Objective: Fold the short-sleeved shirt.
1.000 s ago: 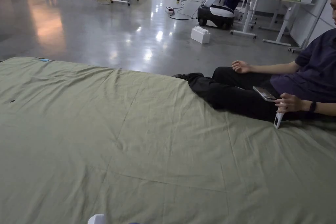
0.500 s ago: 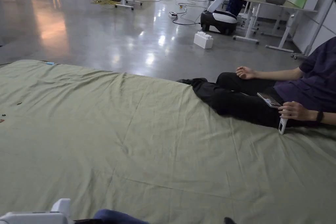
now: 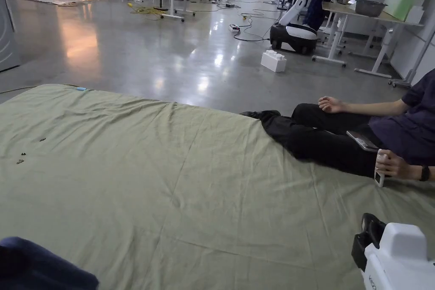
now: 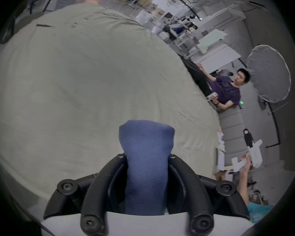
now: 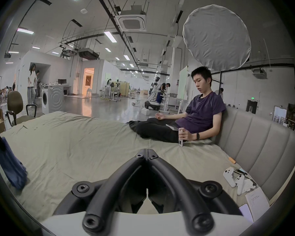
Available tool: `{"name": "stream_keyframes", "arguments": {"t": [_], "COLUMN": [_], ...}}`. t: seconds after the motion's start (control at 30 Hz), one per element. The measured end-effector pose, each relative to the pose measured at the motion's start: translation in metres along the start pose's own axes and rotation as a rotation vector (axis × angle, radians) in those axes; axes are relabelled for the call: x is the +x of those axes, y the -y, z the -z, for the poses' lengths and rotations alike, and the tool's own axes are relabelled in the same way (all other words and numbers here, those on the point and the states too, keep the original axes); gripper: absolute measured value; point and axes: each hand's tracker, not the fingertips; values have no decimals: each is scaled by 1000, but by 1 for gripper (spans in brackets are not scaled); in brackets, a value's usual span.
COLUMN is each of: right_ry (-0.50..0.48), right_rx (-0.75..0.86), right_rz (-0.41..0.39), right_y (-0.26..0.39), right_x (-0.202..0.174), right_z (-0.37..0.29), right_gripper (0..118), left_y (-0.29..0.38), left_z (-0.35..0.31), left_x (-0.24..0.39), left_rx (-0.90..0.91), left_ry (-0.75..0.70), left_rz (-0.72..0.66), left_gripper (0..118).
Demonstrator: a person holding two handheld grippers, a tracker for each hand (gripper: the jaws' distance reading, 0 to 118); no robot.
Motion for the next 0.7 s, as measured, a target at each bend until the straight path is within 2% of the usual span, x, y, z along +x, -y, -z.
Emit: {"name": "stream_keyframes", "arguments": {"t": [0.17,0.3,0.43,0.5,0.7], "right_ry": [14,7,-7,-15,-25], "right_rx": [-16,-44,-59,-59,-54], "right_rz": [-3,5,6,2,-5], "right_y": [8,17,20,20,20], "right_x": [0,-6,-11,-12,-11], "right_z": [1,3,3,3,2], "right_gripper": [1,1,1,1,1], "left_y": [-18,-20,-18,-18,-17], "left_z": [-39,-43,-32,-28,-28], "left_x": [-30,-37,-42,-50,-43], "left_rx": [29,-1,-11,-15,-26], "left_ry": [-136,-261,-347,-387,-567], "left_rz": [-47,-6,-24,-25,51], "left_gripper": [31,33,44,54,59]}}
